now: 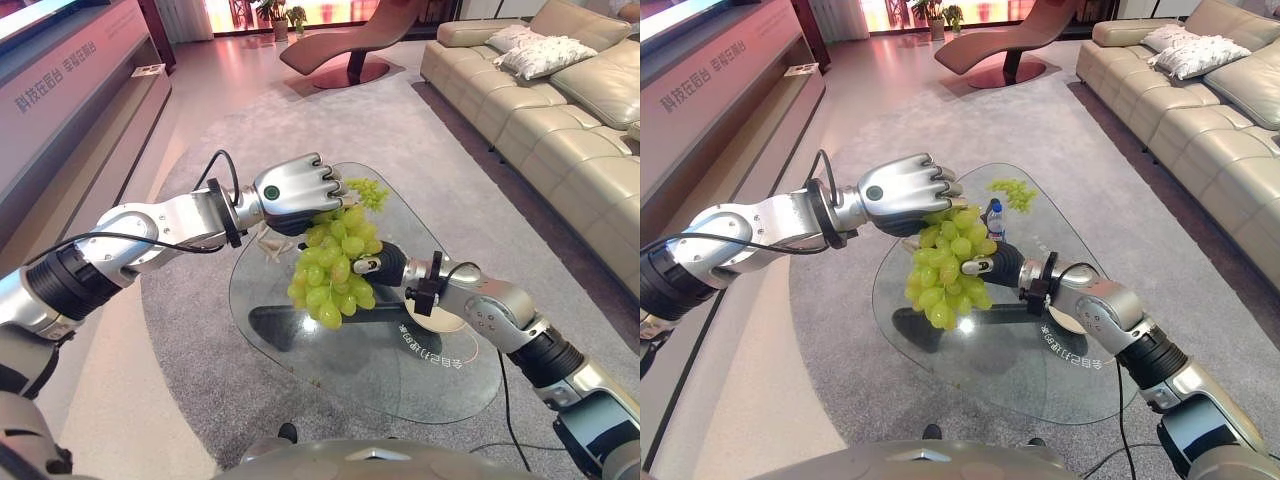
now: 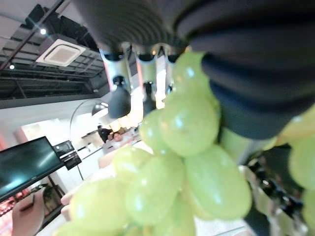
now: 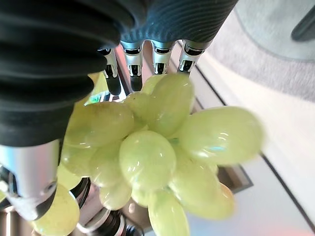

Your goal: Pick up fruits into the plate

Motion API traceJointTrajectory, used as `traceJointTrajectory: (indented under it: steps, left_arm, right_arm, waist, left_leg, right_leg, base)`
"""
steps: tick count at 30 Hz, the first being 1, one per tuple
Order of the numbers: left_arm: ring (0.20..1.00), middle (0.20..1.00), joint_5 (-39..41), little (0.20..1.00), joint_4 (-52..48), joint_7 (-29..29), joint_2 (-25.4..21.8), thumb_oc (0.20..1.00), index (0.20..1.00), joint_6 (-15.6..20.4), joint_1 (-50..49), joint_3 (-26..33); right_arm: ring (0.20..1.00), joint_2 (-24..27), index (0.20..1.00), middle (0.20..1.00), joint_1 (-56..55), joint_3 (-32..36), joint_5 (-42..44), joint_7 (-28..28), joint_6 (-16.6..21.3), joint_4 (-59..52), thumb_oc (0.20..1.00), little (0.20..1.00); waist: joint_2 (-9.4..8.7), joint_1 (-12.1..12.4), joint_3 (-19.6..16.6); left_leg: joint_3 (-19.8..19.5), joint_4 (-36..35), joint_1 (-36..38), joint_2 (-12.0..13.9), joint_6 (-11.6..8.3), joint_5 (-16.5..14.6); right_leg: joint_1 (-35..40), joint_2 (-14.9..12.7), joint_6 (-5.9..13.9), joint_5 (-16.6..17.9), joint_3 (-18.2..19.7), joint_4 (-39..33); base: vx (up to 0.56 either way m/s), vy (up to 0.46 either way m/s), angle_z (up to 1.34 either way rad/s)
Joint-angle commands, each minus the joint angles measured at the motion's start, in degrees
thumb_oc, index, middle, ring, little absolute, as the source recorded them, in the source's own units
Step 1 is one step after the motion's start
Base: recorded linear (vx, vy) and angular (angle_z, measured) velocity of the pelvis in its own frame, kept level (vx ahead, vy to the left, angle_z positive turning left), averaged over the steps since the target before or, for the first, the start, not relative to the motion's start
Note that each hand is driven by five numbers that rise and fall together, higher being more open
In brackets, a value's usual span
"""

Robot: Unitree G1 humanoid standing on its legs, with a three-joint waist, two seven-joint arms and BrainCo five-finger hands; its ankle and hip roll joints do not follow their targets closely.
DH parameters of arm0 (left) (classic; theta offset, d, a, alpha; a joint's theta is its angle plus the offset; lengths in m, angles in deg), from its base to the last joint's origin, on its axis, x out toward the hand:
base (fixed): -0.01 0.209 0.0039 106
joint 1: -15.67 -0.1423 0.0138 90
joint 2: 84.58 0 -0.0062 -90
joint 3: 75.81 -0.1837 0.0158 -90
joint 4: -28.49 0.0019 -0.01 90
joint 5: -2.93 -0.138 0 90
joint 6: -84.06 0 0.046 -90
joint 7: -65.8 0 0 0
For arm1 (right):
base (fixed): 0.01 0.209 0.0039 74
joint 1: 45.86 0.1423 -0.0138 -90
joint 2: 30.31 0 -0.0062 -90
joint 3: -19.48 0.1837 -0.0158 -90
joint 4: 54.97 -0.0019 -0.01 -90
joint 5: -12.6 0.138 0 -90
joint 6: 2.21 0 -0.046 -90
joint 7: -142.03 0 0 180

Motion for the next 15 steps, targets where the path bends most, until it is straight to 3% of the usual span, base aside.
traceJointTrajectory:
  steps: [1, 6, 7, 8, 15]
  left_arm:
    - [0.2, 0.2, 1.84, 0.2, 3.0, 1.34, 0.15, 0.2, 0.2, -2.14, 6.94, 0.73]
    - [0.2, 0.2, 1.63, 0.2, 2.81, 1.36, 0.02, 0.2, 0.2, -1.88, 6.23, 1.12]
    - [0.2, 0.2, 1.61, 0.2, 2.94, 1.4, 0.08, 0.2, 0.2, -1.74, 6.12, 1.24]
    - [0.2, 0.2, 1.51, 0.2, 3.01, 1.43, 0.3, 0.2, 0.2, -1.75, 5.99, 1.35]
    - [0.2, 0.2, 1.16, 0.2, 2.93, 1.02, 0.48, 0.2, 0.2, -1.56, 5.3, 2.11]
  right_arm:
    - [1.0, -2.42, 1.0, 1.0, 2.49, -0.31, 3.74, -1.52, 1.14, -5.03, 1.0, 1.0]
    - [1.0, -2.51, 1.0, 1.0, 2.3, -0.81, 3.39, -1.32, 1.28, -5.41, 1.0, 1.0]
    - [0.849, -2.68, 0.849, 0.849, 2.25, -1.02, 3.35, -1.2, 1.32, -5.28, 0.849, 0.849]
    - [0.2, -2.96, 0.2, 0.2, 2.23, -1.12, 3.04, -0.5, 1.72, -5.11, 0.2, 0.2]
    - [0.2, -3.05, 0.2, 0.2, 1.79, -0.72, 3.01, -0.91, 1.61, -4.76, 0.2, 0.2]
  waist:
    - [-2.09, 0.59, -1.22]
    - [-2.14, 0.65, -1.34]
    - [-2.15, 0.68, -1.36]
    - [-2.13, 0.7, -1.34]
    - [-2.15, 0.65, -1.33]
  left_leg:
    - [4.78, 1.36, 3.71, -4.01, 2.76, -10.08]
    - [4.83, 1.29, 3.78, -4.0, 2.79, -10.05]
    - [4.9, 1.25, 3.81, -3.96, 2.77, -10.03]
    - [4.94, 1.22, 3.83, -3.96, 2.77, -10.01]
    - [5.0, 1.09, 3.89, -3.96, 2.79, -9.98]
  right_leg:
    - [1.17, 0.78, 0.55, -4.58, -0.65, 2.44]
    - [1.25, 0.86, 0.52, -4.54, -0.57, 2.23]
    - [1.29, 0.88, 0.54, -4.52, -0.54, 2.18]
    - [1.35, 0.93, 0.52, -4.48, -0.52, 2.06]
    - [1.43, 0.96, 0.53, -4.34, -0.47, 1.75]
  base:
    - [0.0, 0.0, 0.0]
    - [0.0, 0.0, 0.0]
    - [0.0, 0.0, 0.0]
    - [0.0, 0.0, 0.0]
    - [0.0, 0.0, 0.0]
